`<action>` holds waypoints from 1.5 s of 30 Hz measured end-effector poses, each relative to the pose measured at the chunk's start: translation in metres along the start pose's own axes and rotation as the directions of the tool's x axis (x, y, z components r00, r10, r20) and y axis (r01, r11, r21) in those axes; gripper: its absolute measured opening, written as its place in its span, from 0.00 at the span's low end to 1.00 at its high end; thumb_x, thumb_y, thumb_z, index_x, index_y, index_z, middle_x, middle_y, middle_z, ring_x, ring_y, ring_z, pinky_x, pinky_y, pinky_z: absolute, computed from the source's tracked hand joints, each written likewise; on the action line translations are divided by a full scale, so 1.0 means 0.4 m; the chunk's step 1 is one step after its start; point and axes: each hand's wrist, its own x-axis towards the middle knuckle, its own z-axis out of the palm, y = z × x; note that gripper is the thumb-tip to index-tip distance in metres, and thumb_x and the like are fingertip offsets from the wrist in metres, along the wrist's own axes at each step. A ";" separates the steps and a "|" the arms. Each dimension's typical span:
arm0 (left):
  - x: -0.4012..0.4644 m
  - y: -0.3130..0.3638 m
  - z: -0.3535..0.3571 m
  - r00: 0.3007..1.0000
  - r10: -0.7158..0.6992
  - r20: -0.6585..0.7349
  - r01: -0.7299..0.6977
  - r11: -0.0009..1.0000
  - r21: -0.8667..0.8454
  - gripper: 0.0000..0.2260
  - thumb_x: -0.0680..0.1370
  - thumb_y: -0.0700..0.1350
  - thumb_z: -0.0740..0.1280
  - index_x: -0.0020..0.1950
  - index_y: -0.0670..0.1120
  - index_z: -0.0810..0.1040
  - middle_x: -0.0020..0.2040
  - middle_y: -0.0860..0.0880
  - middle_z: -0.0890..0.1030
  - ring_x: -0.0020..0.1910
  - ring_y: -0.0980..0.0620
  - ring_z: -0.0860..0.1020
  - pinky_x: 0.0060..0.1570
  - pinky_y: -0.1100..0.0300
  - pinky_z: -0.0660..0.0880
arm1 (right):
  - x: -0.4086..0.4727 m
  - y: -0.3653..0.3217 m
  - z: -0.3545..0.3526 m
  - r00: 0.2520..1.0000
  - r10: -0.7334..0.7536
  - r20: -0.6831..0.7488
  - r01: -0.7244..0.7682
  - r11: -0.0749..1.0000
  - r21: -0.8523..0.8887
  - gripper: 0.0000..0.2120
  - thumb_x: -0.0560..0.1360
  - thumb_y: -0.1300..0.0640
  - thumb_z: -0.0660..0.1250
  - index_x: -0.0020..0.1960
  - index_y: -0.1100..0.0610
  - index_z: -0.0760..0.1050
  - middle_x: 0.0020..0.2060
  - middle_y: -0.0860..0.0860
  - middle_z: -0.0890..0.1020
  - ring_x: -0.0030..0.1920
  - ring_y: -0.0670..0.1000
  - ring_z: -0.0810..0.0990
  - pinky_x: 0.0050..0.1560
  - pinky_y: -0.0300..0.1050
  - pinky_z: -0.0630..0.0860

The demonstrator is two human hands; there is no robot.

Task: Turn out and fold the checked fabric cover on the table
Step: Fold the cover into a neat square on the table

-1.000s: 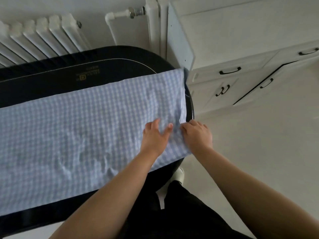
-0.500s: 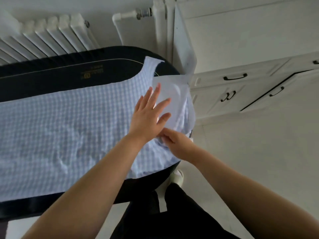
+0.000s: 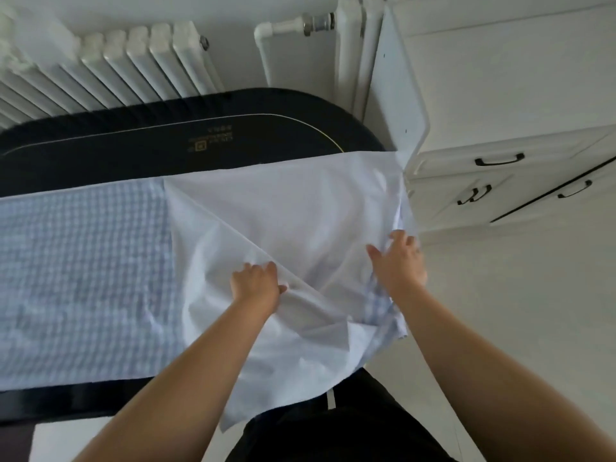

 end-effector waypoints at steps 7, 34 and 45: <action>0.045 -0.032 0.122 0.997 0.057 0.042 -0.037 0.924 -0.380 0.27 0.82 0.56 0.50 0.78 0.52 0.42 0.79 0.56 0.39 0.77 0.42 0.46 0.69 0.44 0.62 | 0.056 0.055 0.022 0.926 0.208 0.315 -0.219 0.976 0.001 0.18 0.73 0.47 0.66 0.46 0.63 0.73 0.33 0.57 0.80 0.36 0.60 0.82 0.40 0.49 0.79; 0.051 -0.034 0.128 0.996 0.052 0.069 -0.027 0.946 -0.324 0.53 0.72 0.70 0.59 0.75 0.33 0.36 0.77 0.36 0.38 0.77 0.42 0.37 0.76 0.53 0.40 | -0.025 0.057 -0.107 0.735 -0.256 0.627 -0.186 0.815 0.549 0.34 0.71 0.36 0.64 0.69 0.55 0.66 0.59 0.46 0.78 0.60 0.51 0.78 0.61 0.46 0.72; -0.003 -0.042 0.151 0.939 -0.335 -0.080 0.159 0.629 -0.761 0.32 0.77 0.56 0.64 0.77 0.47 0.56 0.79 0.48 0.49 0.77 0.44 0.53 0.71 0.47 0.60 | -0.132 0.114 -0.041 0.980 -0.195 0.036 0.196 0.931 -0.308 0.26 0.77 0.43 0.60 0.65 0.60 0.61 0.60 0.57 0.74 0.59 0.59 0.75 0.51 0.51 0.71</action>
